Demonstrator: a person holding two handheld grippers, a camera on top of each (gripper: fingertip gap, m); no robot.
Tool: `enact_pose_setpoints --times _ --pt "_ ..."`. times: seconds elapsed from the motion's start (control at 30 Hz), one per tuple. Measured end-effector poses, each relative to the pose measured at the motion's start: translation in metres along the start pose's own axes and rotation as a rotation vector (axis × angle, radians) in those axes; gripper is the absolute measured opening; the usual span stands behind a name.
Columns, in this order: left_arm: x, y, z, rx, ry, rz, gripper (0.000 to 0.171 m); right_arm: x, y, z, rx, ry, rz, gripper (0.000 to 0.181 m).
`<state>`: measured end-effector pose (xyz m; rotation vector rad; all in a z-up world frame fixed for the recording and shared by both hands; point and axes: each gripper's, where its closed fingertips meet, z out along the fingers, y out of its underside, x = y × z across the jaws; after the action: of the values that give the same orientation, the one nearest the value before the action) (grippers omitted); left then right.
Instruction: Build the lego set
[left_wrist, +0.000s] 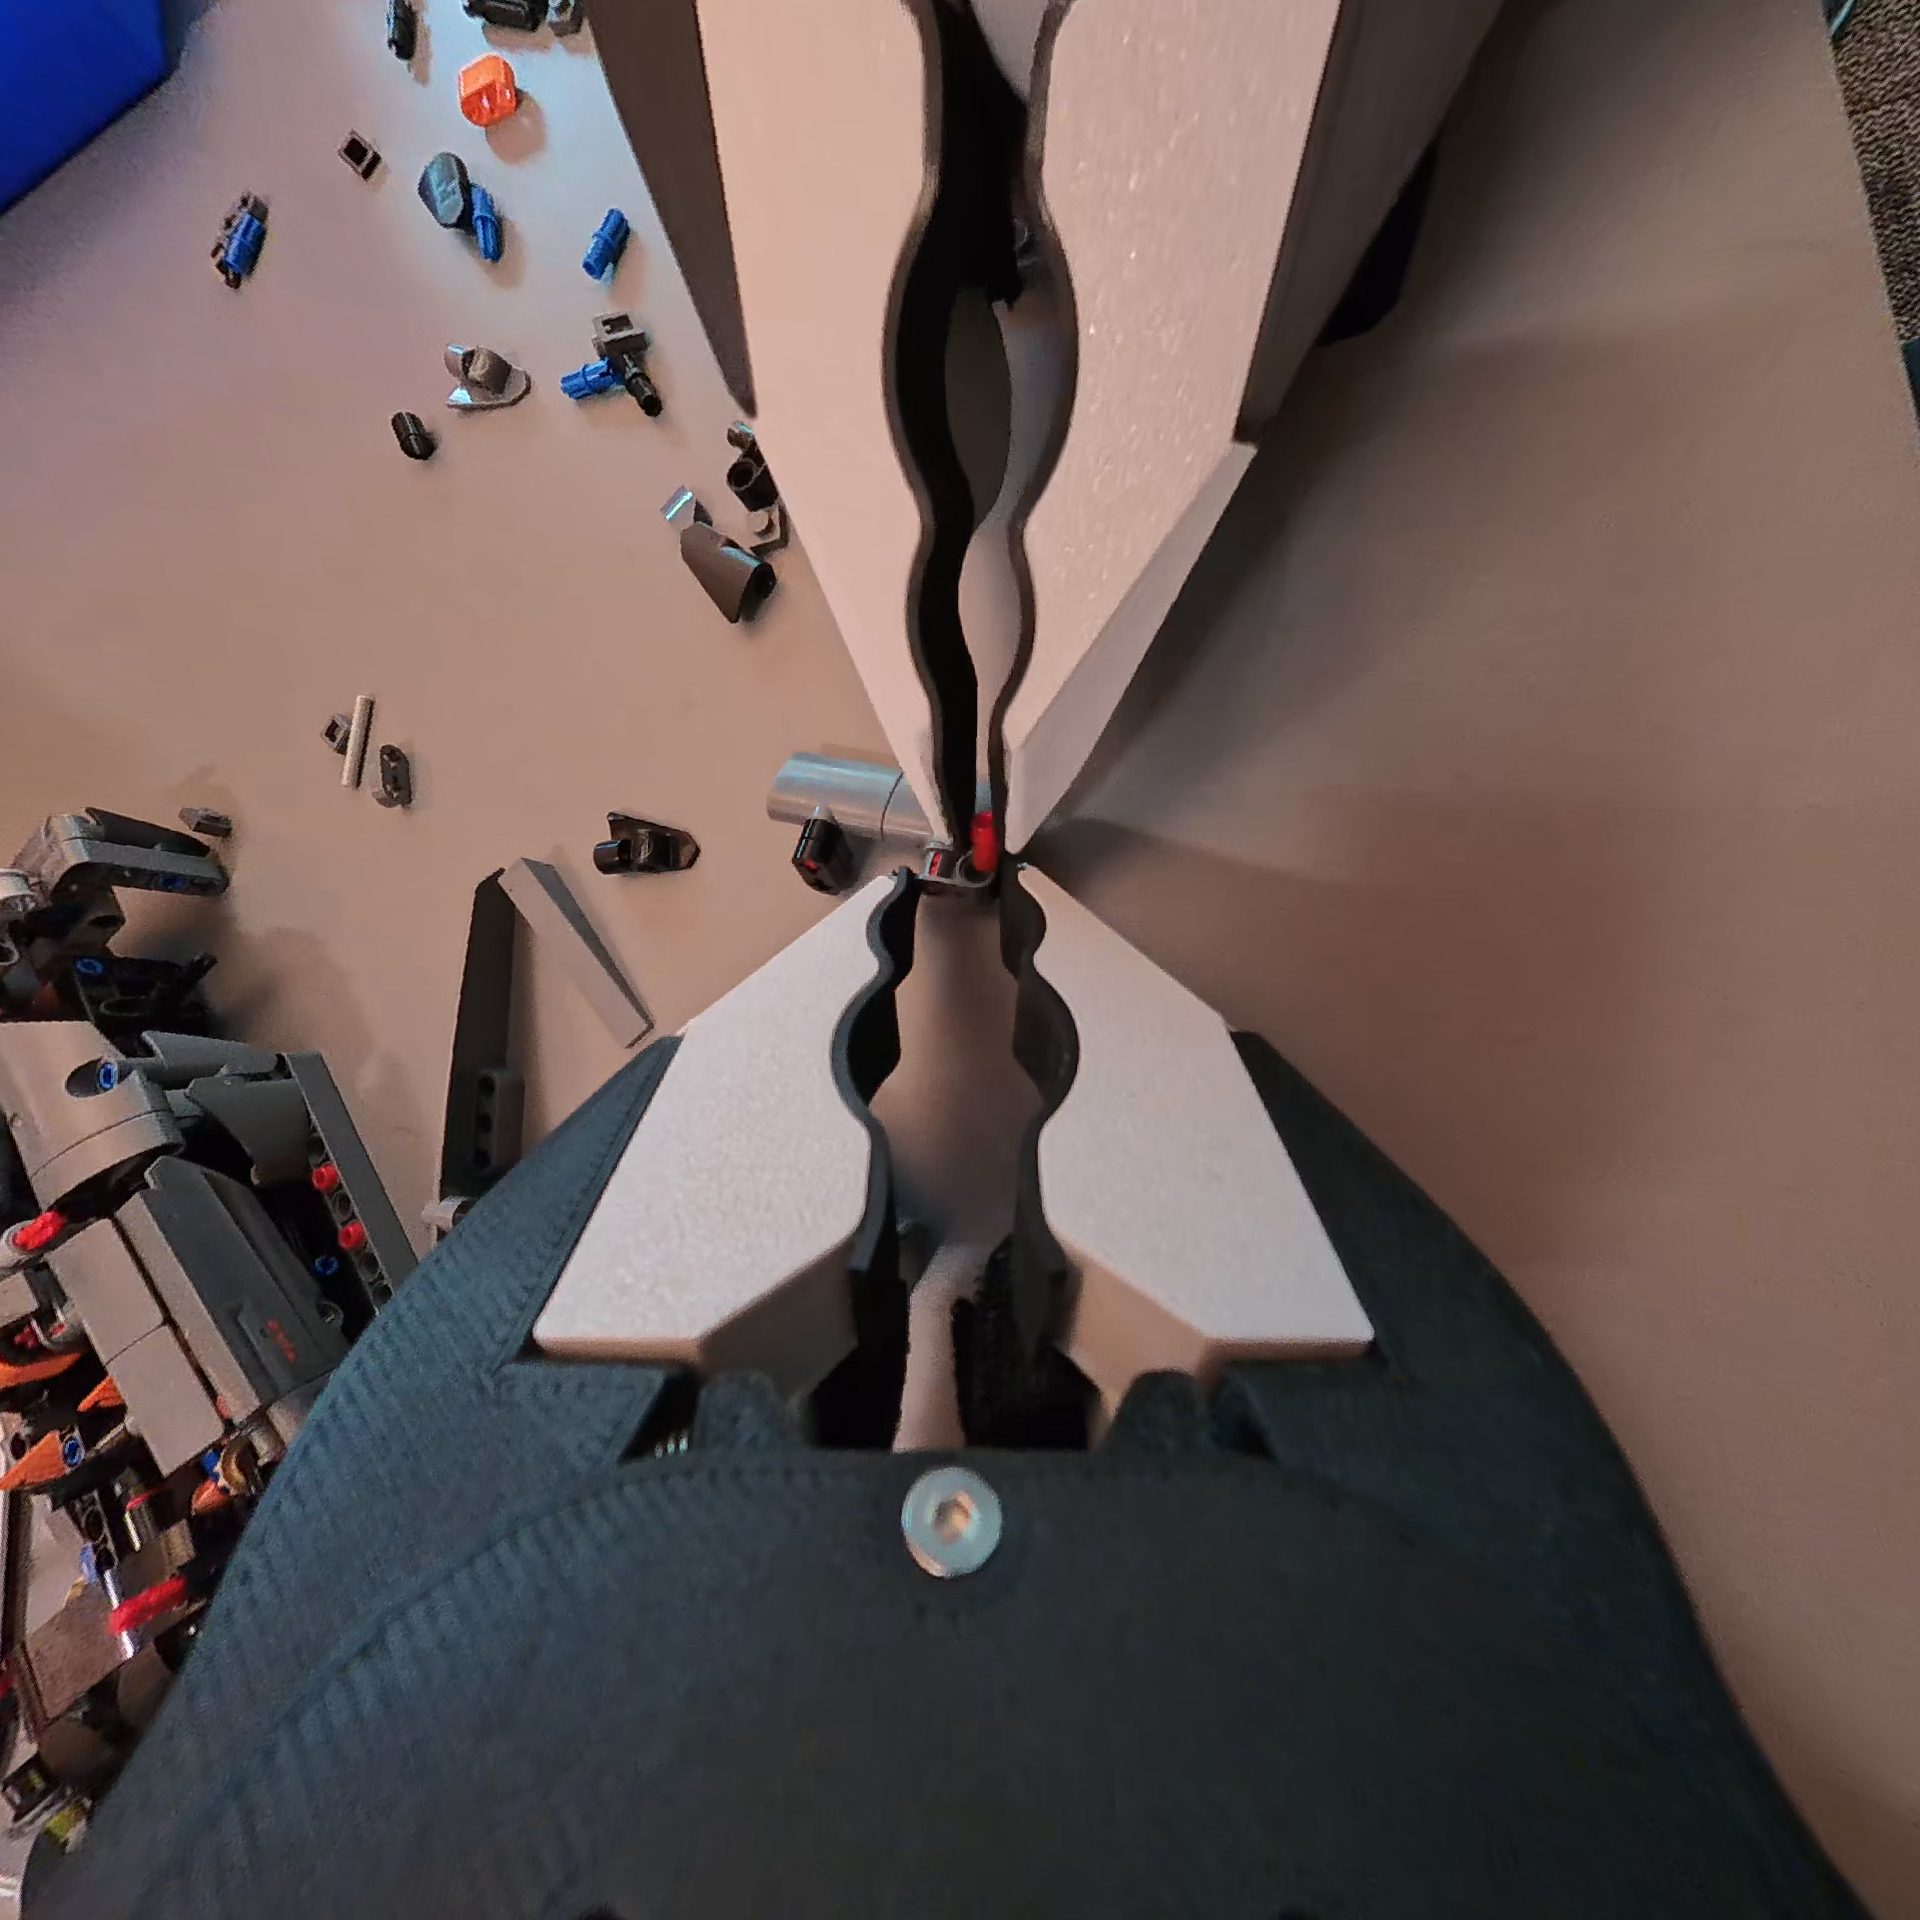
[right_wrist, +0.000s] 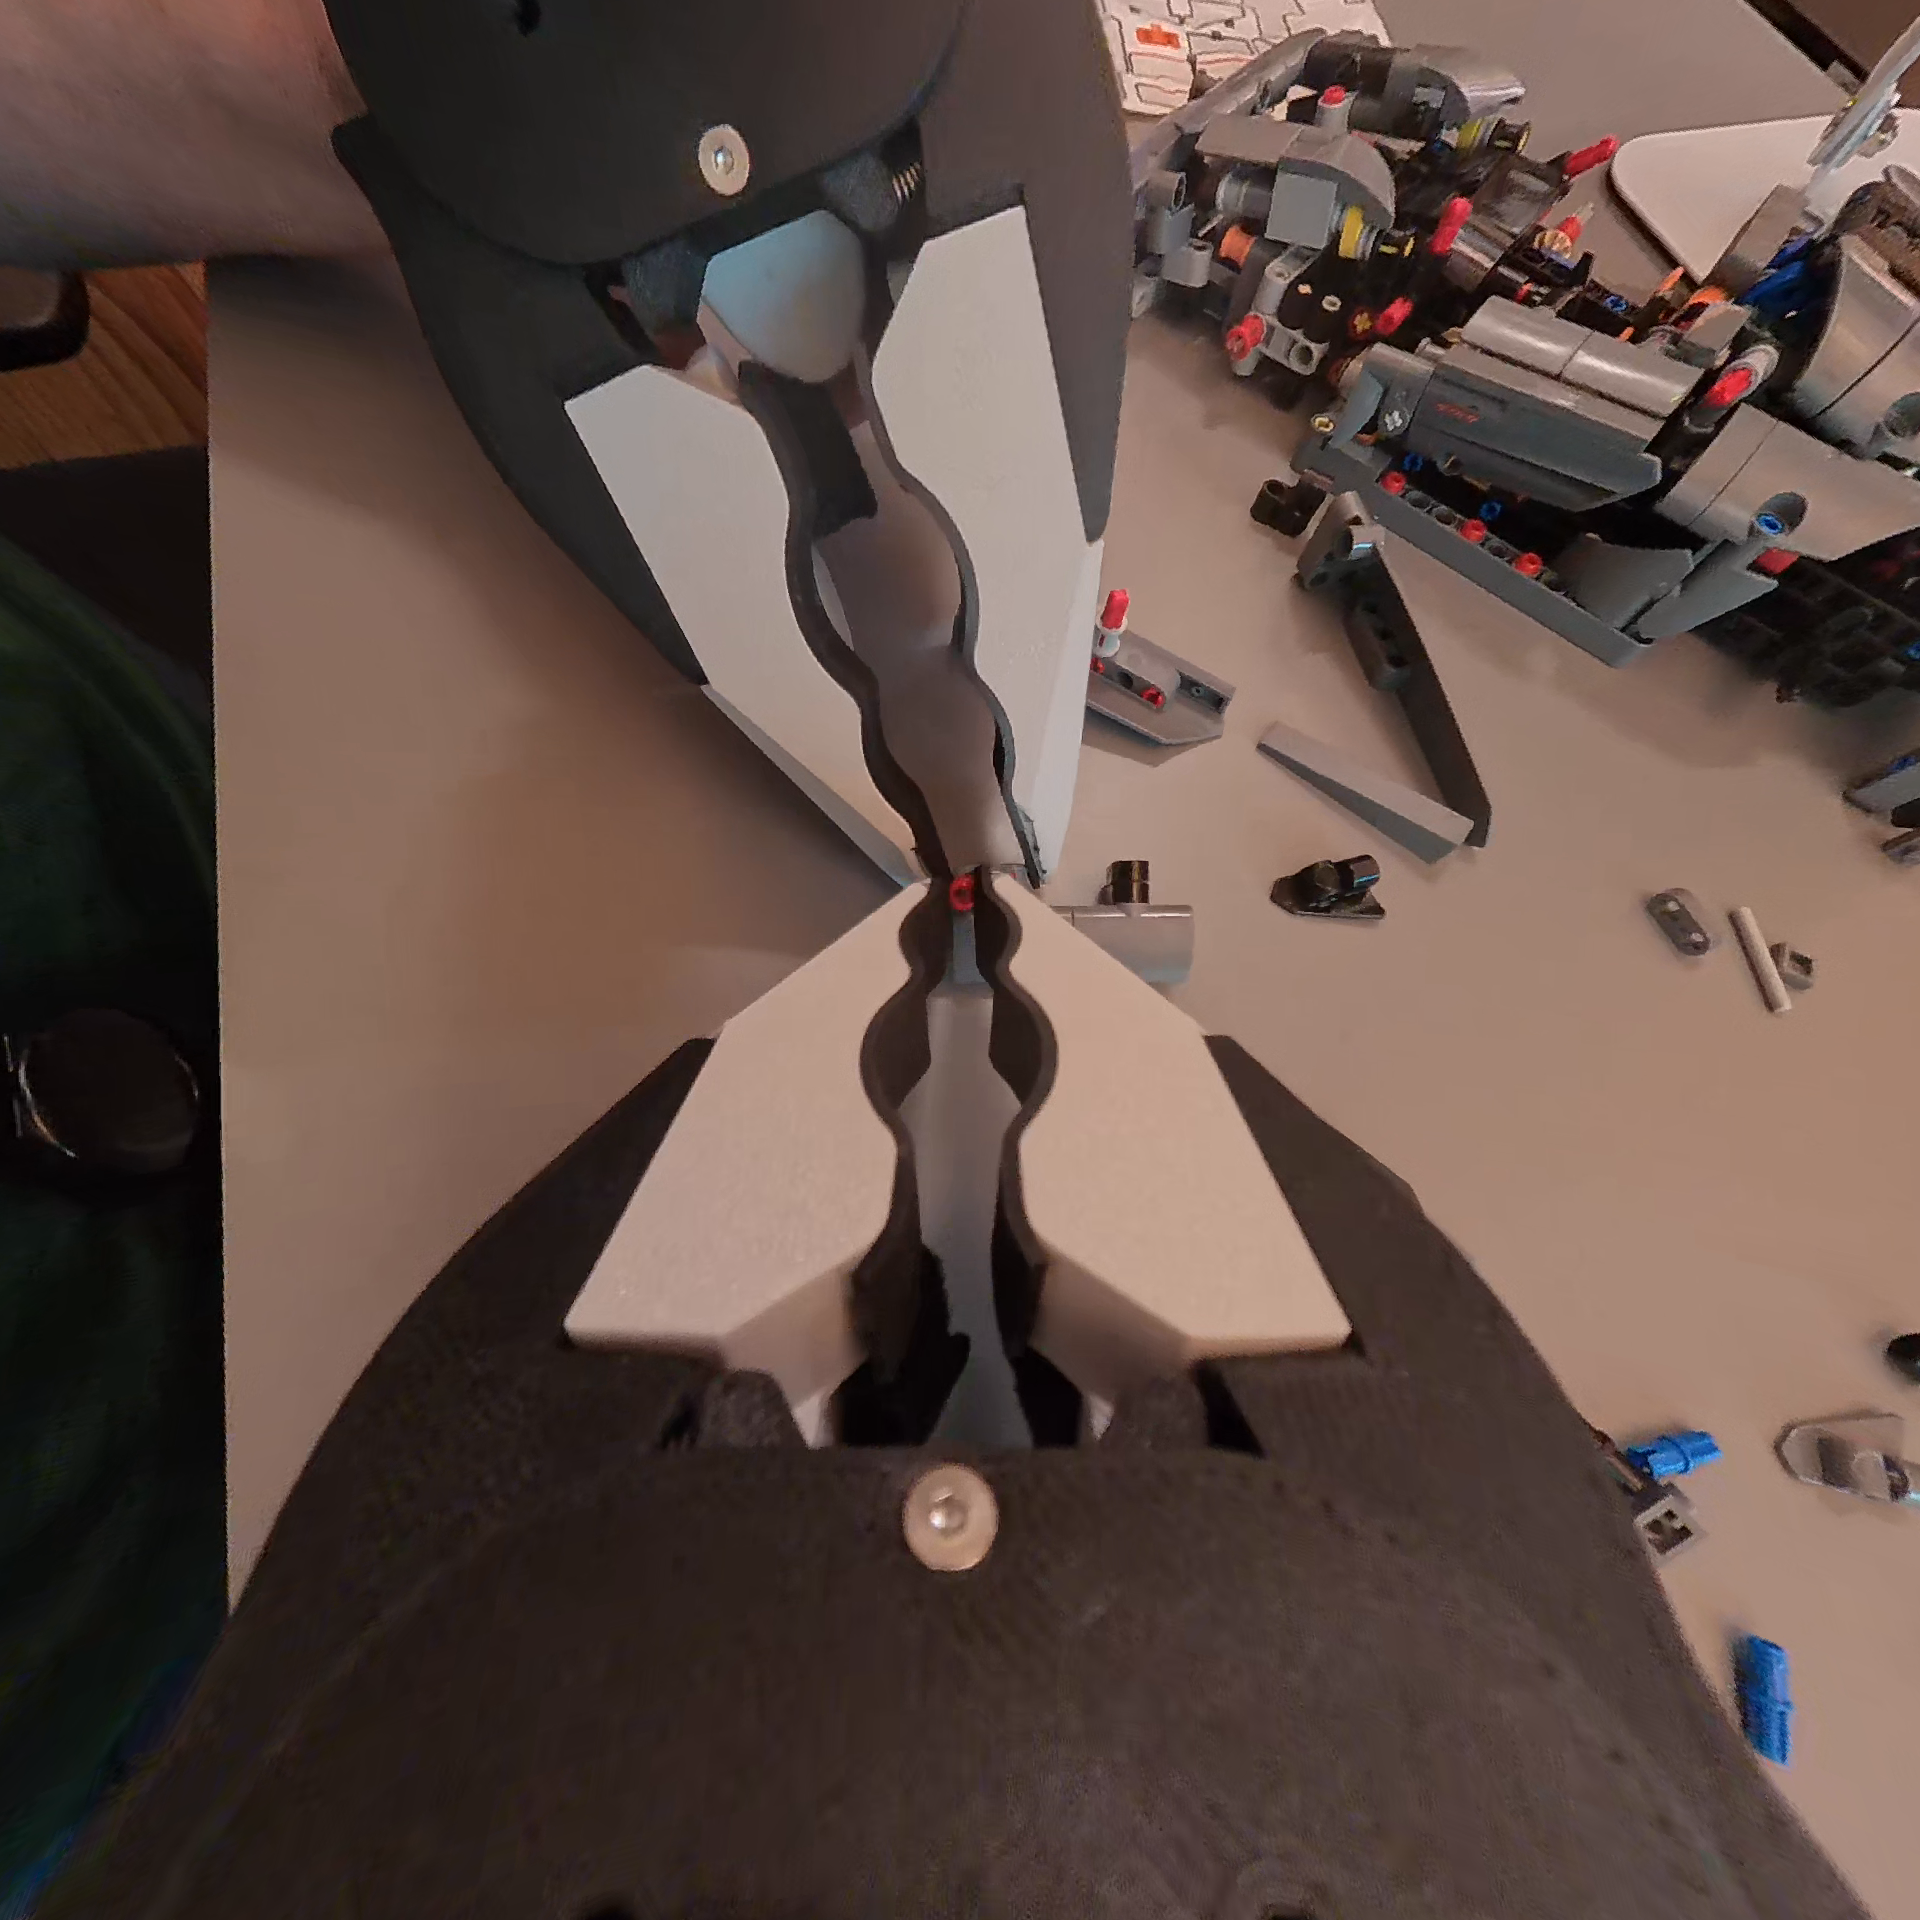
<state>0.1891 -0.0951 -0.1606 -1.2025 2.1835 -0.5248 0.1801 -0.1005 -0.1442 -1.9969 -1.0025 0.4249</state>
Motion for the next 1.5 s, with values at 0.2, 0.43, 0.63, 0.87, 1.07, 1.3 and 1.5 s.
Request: enact_pose_setpoints --times 0.2,0.43,0.63,0.87,1.07,1.3,1.5 --pt "0.0006 0.0006 -0.0009 -0.004 0.005 0.004 0.015 0.0013 -0.0012 -0.0007 0.009 -0.001 0.007 0.002" --pt "0.0026 0.0002 -0.0019 0.000 0.037 0.006 0.020 0.0013 -0.0020 -0.0013 0.016 0.001 0.006 0.002" --pt "0.0040 0.0014 -0.0023 -0.006 0.056 0.009 0.016 0.0018 -0.0033 -0.0026 0.028 -0.003 0.014 0.002" --pt "0.0038 0.0040 -0.0010 -0.017 0.041 0.020 0.000 0.0013 -0.0027 -0.0026 0.026 -0.003 0.009 0.002" --pt "0.0011 0.0036 -0.0028 -0.007 0.032 0.012 0.014 0.0032 -0.0016 -0.0055 0.031 0.001 0.016 0.002" --pt "-0.0014 0.0032 -0.0024 -0.009 0.037 0.011 0.018 0.0032 -0.0022 -0.0064 0.037 -0.002 0.018 0.002" --pt "-0.0027 0.0006 0.0002 -0.020 0.056 0.024 0.020 0.0019 -0.0024 -0.0068 0.039 -0.009 0.013 0.002"
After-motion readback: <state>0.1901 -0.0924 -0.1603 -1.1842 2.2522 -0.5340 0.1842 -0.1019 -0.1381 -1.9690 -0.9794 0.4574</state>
